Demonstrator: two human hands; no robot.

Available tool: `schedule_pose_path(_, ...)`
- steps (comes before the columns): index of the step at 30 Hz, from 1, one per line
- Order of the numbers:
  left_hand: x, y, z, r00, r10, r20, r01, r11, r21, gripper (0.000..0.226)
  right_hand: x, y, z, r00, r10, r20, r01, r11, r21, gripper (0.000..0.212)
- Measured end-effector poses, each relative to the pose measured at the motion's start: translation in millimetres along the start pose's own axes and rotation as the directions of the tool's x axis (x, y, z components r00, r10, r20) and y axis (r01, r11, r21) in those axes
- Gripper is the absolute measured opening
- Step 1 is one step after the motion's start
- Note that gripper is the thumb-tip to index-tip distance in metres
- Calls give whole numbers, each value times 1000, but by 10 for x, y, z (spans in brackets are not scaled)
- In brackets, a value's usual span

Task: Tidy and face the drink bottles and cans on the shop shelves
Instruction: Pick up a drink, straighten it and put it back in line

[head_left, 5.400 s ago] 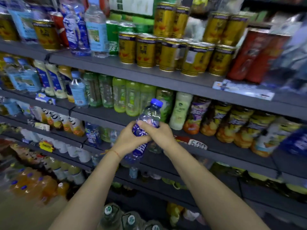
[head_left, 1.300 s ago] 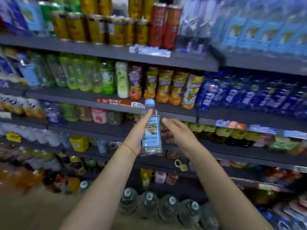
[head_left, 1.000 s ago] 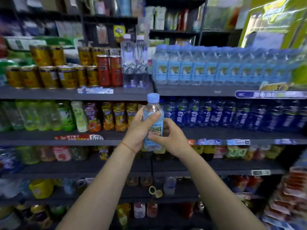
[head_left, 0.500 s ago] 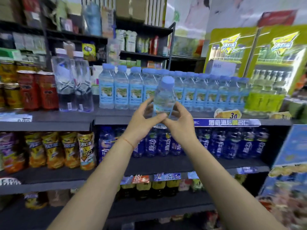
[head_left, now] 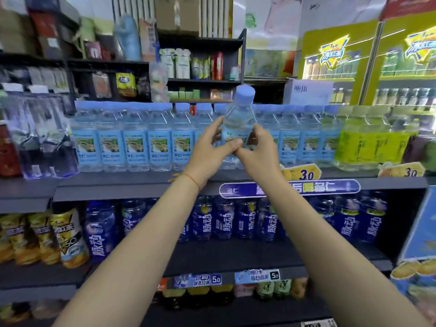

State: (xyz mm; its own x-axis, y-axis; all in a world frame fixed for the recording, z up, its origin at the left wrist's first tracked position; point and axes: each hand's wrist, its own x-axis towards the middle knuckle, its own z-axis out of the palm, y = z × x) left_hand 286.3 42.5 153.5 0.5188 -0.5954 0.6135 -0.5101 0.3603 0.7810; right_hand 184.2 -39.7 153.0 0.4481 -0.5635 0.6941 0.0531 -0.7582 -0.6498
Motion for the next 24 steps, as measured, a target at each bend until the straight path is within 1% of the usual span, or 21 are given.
schedule_pose_path(3, 89, 55, 484, 999, 24, -25, -24, 1000, 17, 65, 140, 241, -398, 999, -44, 24, 44, 999, 7, 26)
schedule_pose_path(6, 128, 105, 1050, 999, 36, -24, -36, 999, 18, 57, 248, 581, -859, 999, -35, 34, 35, 999, 12, 43)
schedule_pose_path(9, 157, 121, 1582, 999, 15, -47, -13, 999, 31, 50, 323, 915, -1262, 996, -77, 41, 76, 997, 14, 47)
schedule_pose_path(11, 176, 136, 1869, 997, -20, -79, 26, 997, 72, 48, 369, 1098, -1477, 996, -64, 65, 64, 998, -1, 51)
schedule_pose_path(14, 230, 152, 2183, 993, -37, -112, 58, 981, 186, 42, 447, 1356, -1713, 996, -22, 87, 26, 999, -46, 55)
schedule_pose_path(16, 272, 159, 2333, 990, -36, -134, 78, 943, 323, 49, 460, 1505, -1821, 996, -46, 83, 49, 998, -35, 54)
schedule_pose_path(18, 298, 172, 2454, 987, -50, -151, 111, 896, 430, 52, 455, 1621, -1910, 997, -55, 56, 57, 998, -36, 54)
schedule_pose_path(19, 297, 196, 2512, 986, -62, -156, 127, 880, 457, 51, 452, 1655, -1957, 999, -44, 26, 45, 998, -47, 55)
schedule_pose_path(21, 294, 233, 2616, 980, -94, -173, 167, 863, 477, 46, 455, 1666, -2055, 999, -20, -37, 17, 996, -86, 48)
schedule_pose_path(24, 326, 294, 2729, 979, -102, -174, 180, 830, 527, 38, 447, 1644, -2147, 995, -84, -57, 74, 984, -161, 26)
